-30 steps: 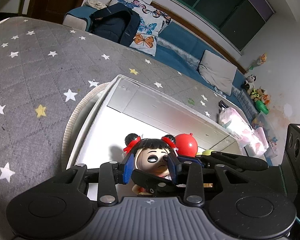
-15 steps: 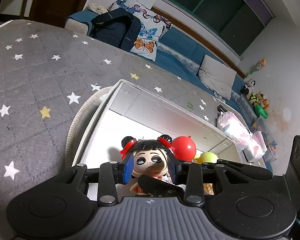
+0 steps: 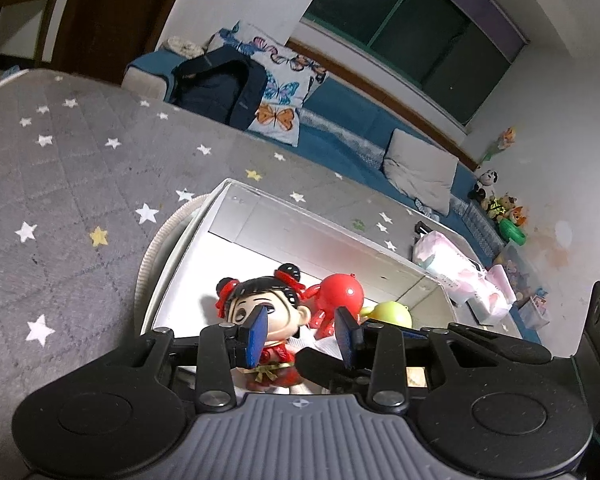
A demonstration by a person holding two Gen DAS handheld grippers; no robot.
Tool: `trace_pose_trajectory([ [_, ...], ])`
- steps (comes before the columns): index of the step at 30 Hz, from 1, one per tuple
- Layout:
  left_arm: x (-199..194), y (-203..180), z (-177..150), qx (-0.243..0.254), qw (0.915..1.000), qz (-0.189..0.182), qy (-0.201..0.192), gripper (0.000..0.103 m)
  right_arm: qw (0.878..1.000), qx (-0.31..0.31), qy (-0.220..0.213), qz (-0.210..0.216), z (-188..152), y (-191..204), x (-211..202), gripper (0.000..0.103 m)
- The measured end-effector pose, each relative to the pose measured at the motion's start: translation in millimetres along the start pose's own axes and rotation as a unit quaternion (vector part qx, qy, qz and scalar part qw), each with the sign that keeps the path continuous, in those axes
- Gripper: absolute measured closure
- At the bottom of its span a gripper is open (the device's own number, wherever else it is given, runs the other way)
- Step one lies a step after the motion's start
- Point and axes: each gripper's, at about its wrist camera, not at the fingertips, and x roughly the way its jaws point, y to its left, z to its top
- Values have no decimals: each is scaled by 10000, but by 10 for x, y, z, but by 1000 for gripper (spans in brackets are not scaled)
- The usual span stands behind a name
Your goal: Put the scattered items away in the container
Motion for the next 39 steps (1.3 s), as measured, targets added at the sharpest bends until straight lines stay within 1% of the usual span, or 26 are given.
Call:
trace_pose_trajectory([
  [9,-273,-176,-187,246,9995,9,-190,64,9991,347,-236,-26,-221,-60,-311,39],
  [18,-483,-332,-430,518,9980,196,-310,64,9970,631,-441,-104,-496,-100,-600,36],
  [23,-536,-371,-537,583,9976,275,-271,64,9964,642,-513,-200,-620,-68,-702,34],
  [26,-559,-378,-599,627,9972,340,-235,64,9960,631,-586,-259,-699,-45,-764,31],
  [39,-686,-407,-814,760,9957,475,-253,64,9947,716,-660,-317,-953,54,-907,31],
])
